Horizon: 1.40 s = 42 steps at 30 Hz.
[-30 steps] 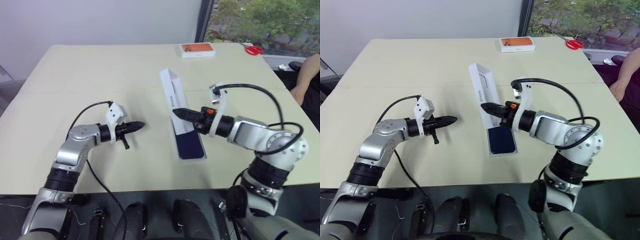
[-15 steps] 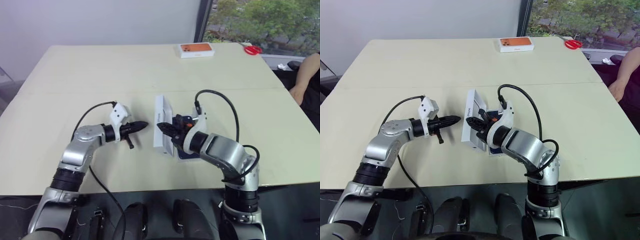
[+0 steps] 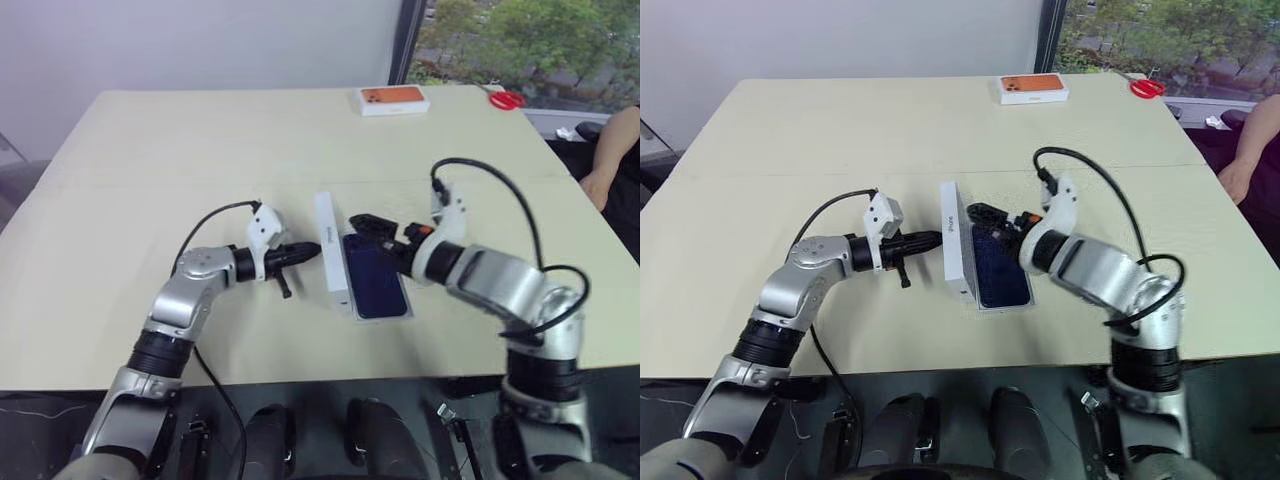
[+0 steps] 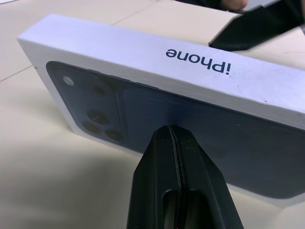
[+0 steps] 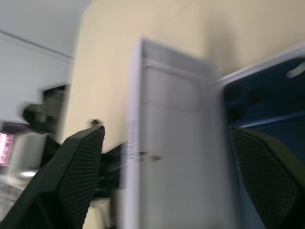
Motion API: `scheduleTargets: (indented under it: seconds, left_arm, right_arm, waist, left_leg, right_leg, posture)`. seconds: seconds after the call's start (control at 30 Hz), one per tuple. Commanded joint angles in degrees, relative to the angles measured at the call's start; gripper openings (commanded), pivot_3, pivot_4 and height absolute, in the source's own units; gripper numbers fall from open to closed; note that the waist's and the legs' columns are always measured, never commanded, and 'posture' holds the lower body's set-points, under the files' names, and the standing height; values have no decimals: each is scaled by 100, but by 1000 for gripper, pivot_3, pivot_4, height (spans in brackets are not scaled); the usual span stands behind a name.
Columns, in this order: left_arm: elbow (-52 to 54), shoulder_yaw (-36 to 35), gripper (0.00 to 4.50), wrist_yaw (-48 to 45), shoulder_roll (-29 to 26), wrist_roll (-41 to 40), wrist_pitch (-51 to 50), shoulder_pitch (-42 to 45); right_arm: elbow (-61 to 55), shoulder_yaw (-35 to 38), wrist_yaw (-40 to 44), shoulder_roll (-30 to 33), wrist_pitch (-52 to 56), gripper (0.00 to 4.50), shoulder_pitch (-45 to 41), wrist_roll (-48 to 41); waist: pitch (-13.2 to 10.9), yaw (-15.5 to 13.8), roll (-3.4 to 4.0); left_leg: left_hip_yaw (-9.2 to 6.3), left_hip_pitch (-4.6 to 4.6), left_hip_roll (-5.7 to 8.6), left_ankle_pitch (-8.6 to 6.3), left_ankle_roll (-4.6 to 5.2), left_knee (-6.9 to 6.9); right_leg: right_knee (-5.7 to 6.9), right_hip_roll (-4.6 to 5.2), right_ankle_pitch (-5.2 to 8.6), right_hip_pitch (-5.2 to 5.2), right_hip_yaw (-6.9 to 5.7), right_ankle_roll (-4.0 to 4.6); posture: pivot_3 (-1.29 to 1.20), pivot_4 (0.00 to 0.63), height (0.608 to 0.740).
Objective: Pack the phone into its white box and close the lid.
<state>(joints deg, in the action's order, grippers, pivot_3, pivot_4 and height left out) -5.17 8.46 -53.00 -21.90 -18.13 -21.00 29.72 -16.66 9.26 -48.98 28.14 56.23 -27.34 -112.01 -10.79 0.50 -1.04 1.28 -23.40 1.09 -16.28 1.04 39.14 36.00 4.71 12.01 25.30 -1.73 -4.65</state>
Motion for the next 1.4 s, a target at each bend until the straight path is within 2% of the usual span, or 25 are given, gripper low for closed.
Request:
scheduleTargets:
  seconds: [0.03, 0.13, 0.3, 0.4, 0.5, 0.6, 0.7, 0.83, 1.0, 1.4]
  left_arm:
    - [312, 143, 0, -65, 143, -76, -88, 177]
    - [347, 343, 0, -85, 278, -2, -176, 245]
    - [363, 514, 0, -3, 513, 27, -327, 373]
    - [480, 192, 0, 211, 547, -241, -780, 459]
    - [642, -270, 0, 477, 317, -471, -1333, 428]
    - [713, -521, 0, 650, 34, -503, -1613, 303]
    - [835, -619, 0, 695, -234, -480, -1764, 143]
    - [957, -239, 0, 630, -559, -252, -1954, 35]
    - [996, 295, 0, 506, -611, -37, -1933, 45]
    - [1000, 824, 0, 174, -357, 64, -1786, 258]
  right_arm:
    - [126, -55, 469, 767, 181, 4447, -203, -21]
    - [250, -176, 882, 1213, 248, 4447, -276, 343]
    - [363, -282, 1493, 1573, 324, 4447, -373, 1022]
    - [197, -423, 2072, 1855, 486, 4447, -438, 1808]
    - [-95, -661, 2715, 2106, 555, 4447, -375, 2784]
    - [-231, -776, 3213, 2165, 586, 3639, -270, 3356]
    - [-465, -1100, 3794, 2345, 687, 2079, -249, 4136]
    - [-766, -1676, 4459, 2501, 691, 62, -200, 5191]
    - [-937, -1890, 4979, 2389, 743, 62, -177, 5874]
    - [-1201, -1821, 5568, 1879, 1082, 62, -71, 6675]
  waist:
    - [0, 4, -1]
    - [0, 18, -1]
    - [0, 7, -1]
    - [0, 5, -1]
    - [0, 20, -2]
    - [0, 19, -2]
    - [0, 7, -2]
    - [-1, -21, -3]
    - [-1, -108, -3]
    - [-1, -119, -4]
  left_leg:
    - [2, -1, 0, -1, 1, 0]
    - [3, 1, -1, -3, 5, 0]
    - [4, 1, -3, -4, 6, 1]
    - [3, 0, -4, -4, 7, 1]
    - [3, 0, -4, -4, 8, 2]
    - [1, 2, -6, -5, 9, 1]
    - [2, 1, -6, -5, 9, 1]
    - [1, 0, -2, -5, 8, 2]
    - [3, -1, 0, -5, 8, 3]
    - [2, -1, 0, -5, 8, 3]
  right_leg:
    - [-1, 1, 0, -1, 1, 0]
    - [0, -1, 0, -1, 2, 0]
    - [-1, -4, -1, -1, 2, -1]
    - [0, -4, -1, 0, 2, -1]
    - [0, -5, 0, 1, 1, -1]
    - [0, -9, 0, 2, 0, -2]
    - [0, -8, 0, 2, 0, -2]
    - [-3, -4, 1, 1, -1, -2]
    - [-8, -1, 2, 0, -2, 0]
    - [-8, -1, 1, 0, -1, 0]
  posture:
    - [0, 150, 740]
    - [0, 150, 740]
    - [0, 150, 740]
    - [0, 150, 740]
    - [0, 150, 740]
    - [0, 150, 740]
    - [0, 150, 740]
    - [0, 150, 740]
    - [0, 150, 740]
    - [0, 150, 740]
